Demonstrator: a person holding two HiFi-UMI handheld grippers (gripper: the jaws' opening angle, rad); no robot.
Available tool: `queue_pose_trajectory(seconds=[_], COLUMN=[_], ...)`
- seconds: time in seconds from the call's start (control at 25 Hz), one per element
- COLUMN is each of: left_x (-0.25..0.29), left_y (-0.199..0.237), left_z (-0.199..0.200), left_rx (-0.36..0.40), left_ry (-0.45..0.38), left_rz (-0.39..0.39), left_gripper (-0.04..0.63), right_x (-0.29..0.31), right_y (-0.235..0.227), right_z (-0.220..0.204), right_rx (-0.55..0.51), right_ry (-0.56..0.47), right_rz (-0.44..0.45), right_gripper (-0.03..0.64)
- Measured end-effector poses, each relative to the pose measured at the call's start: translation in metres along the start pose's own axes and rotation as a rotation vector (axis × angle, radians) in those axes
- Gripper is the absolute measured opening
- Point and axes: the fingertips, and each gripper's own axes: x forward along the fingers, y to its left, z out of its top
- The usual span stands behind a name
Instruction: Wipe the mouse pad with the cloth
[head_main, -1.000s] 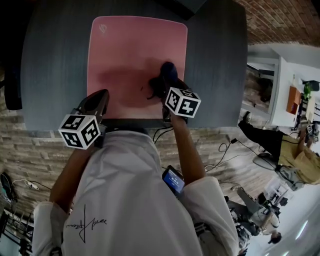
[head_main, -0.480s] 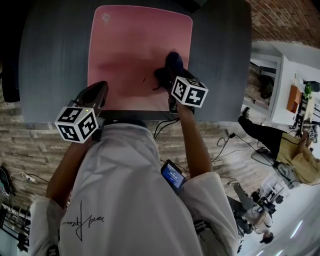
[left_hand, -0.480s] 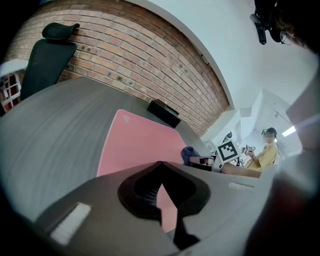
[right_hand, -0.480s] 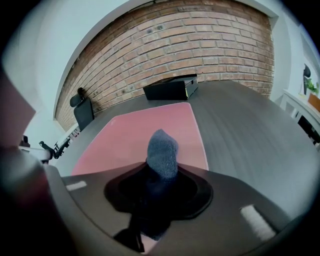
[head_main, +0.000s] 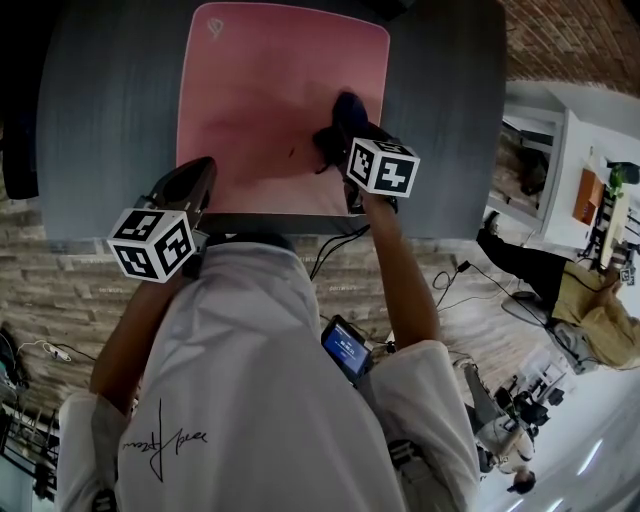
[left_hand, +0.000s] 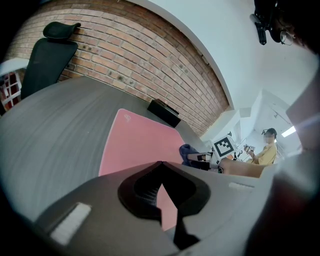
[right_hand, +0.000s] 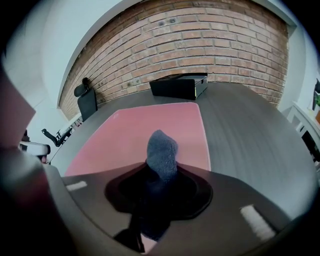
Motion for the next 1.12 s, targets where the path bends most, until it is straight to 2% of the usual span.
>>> queue_pose_trajectory(seconds=[1.12], left_x=[-0.003], left_y=[0.005], left_z=[-0.001], left_rx=[-0.005], left_ry=[-0.002], left_rz=[0.018], left_gripper=[0.014], right_x=[0.024], right_y=[0.019], right_z=[0.032], right_rx=[-0.026], right_ry=[-0.049], right_rz=[-0.012], right_gripper=[0.109])
